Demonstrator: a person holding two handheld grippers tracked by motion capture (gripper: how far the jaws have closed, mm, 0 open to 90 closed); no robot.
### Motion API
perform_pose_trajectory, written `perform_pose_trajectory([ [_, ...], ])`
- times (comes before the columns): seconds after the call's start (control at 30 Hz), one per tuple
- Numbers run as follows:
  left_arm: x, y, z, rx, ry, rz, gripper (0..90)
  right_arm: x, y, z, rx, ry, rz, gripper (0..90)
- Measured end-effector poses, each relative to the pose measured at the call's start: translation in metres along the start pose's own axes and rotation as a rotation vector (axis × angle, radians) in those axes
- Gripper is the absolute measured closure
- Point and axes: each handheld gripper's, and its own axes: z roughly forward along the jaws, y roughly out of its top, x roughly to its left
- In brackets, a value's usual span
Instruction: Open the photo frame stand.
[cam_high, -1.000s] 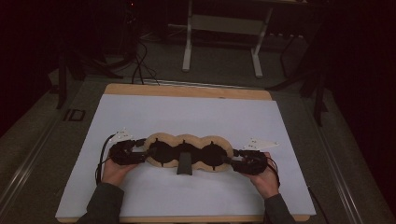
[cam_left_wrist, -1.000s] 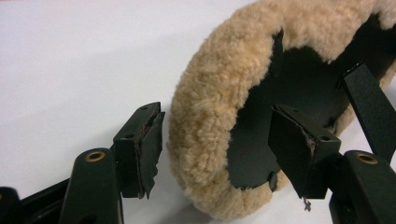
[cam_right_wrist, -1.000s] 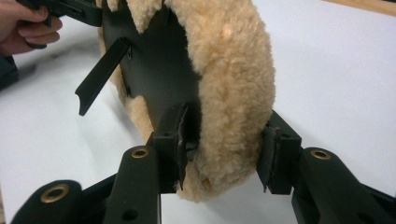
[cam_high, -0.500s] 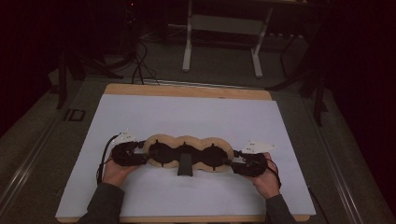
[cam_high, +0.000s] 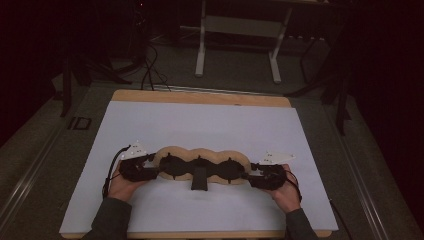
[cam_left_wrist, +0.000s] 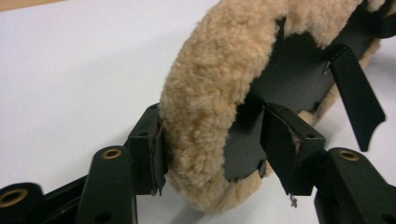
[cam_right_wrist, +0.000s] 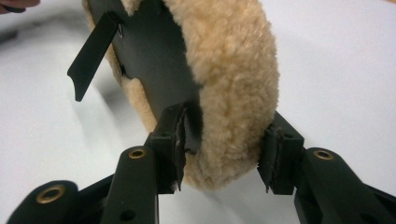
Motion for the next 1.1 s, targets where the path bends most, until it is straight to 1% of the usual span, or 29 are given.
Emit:
perform_pose_trajectory([
  [0.17, -0.004, 0.0, -0.002, 0.003, 0.016, 0.031, 48.1, -0.001, -0.001, 0.002, 0.014, -0.008, 0.007, 53.9],
  [0.4, -0.009, 0.001, -0.004, 0.01, 0.034, 0.073, 51.4, -0.004, -0.002, 0.004, 0.021, -0.007, 0.022, 53.3],
  [0.53, -0.01, 0.003, -0.005, 0.015, 0.03, 0.087, 53.2, -0.004, -0.003, 0.003, 0.017, -0.025, 0.005, 53.0],
  [0.7, -0.012, 0.006, -0.003, 0.016, 0.045, 0.106, 53.3, -0.005, -0.002, 0.002, 0.008, -0.041, -0.003, 52.5],
  [0.77, -0.014, 0.008, -0.002, 0.016, 0.06, 0.116, 53.3, -0.006, -0.002, 0.002, 0.008, -0.052, -0.009, 52.1],
  [0.8, -0.016, 0.01, -0.001, 0.015, 0.069, 0.128, 53.3, -0.006, -0.002, 0.002, 0.007, -0.059, -0.008, 51.7],
  [0.87, -0.019, 0.012, 0.0, 0.004, 0.086, 0.145, 53.3, -0.008, -0.002, 0.001, 0.002, -0.07, -0.01, 51.2],
  [0.93, -0.021, 0.014, 0.001, -0.006, 0.098, 0.154, 53.6, -0.011, -0.002, 0.001, -0.001, -0.074, -0.002, 50.7],
  [1.03, -0.022, 0.014, 0.006, 0.004, 0.118, 0.165, 53.7, -0.014, -0.001, 0.002, -0.002, -0.085, -0.004, 50.2],
  [1.1, -0.022, 0.014, 0.008, 0.011, 0.139, 0.179, 53.7, -0.015, 0.0, 0.006, -0.001, -0.106, -0.029, 49.7],
])
